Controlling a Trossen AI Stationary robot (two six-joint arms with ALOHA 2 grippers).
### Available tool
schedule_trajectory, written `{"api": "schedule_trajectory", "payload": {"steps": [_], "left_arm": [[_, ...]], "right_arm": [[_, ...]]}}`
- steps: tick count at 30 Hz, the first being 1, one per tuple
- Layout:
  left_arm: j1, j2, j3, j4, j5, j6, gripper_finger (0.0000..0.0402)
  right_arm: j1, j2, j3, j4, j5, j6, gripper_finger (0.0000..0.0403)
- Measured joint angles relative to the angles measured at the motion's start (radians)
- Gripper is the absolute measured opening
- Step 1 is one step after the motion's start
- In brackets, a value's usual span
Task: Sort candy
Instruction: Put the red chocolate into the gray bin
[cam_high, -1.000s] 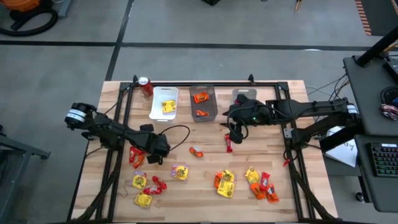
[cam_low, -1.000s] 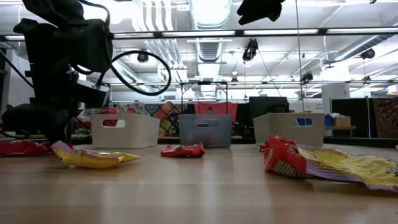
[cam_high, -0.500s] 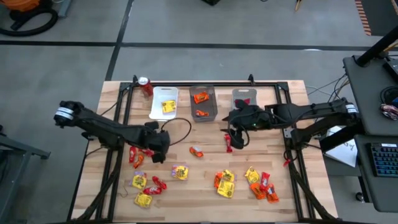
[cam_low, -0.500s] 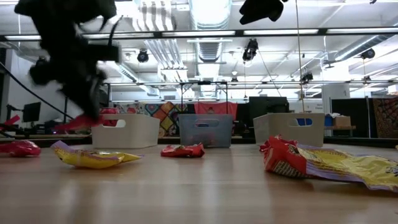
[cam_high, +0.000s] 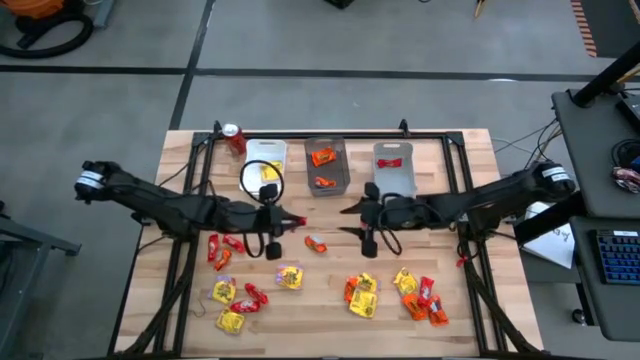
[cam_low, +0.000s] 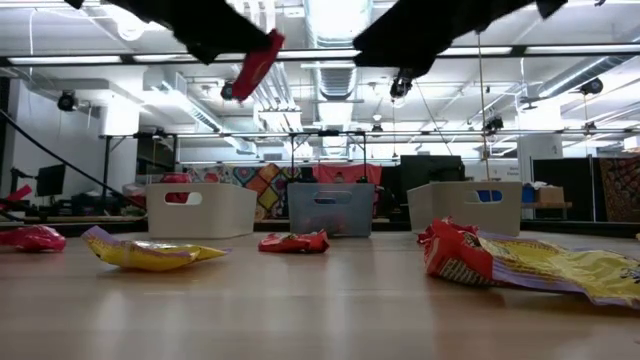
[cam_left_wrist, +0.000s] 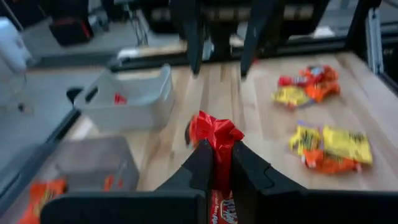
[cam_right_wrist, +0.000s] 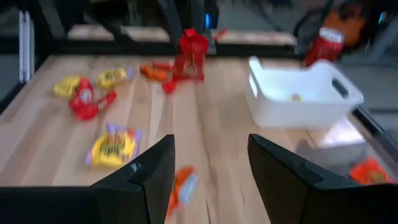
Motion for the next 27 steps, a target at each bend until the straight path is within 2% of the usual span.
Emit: {"api": "schedule_trajectory", "payload": {"steps": [4, 8, 16, 22, 27], "left_arm": [[0.0, 0.067, -0.001, 0.146, 0.0, 0.044, 0.0012], [0.0, 0.135, -0.001, 0.265, 0.001, 0.059, 0.0013], [0.0, 0.22, -0.001, 0.441, 0.001, 0.06, 0.0013], [0.0, 0.247, 0.0, 0.475, -0.004, 0.058, 0.0013], [0.001, 0.254, 0.0, 0.483, -0.014, 0.058, 0.0013]], "right_arm": [[0.0, 0.067, -0.048, 0.254, 0.0, -0.021, 0.0194], [0.0, 0.142, -0.043, 0.357, -0.002, -0.02, 0.0194], [-0.002, 0.236, -0.002, 0.376, -0.001, 0.0, 0.0194], [-0.002, 0.254, 0.016, 0.38, -0.001, -0.001, 0.019], [-0.002, 0.245, 0.018, 0.382, -0.001, -0.001, 0.0147]]}}
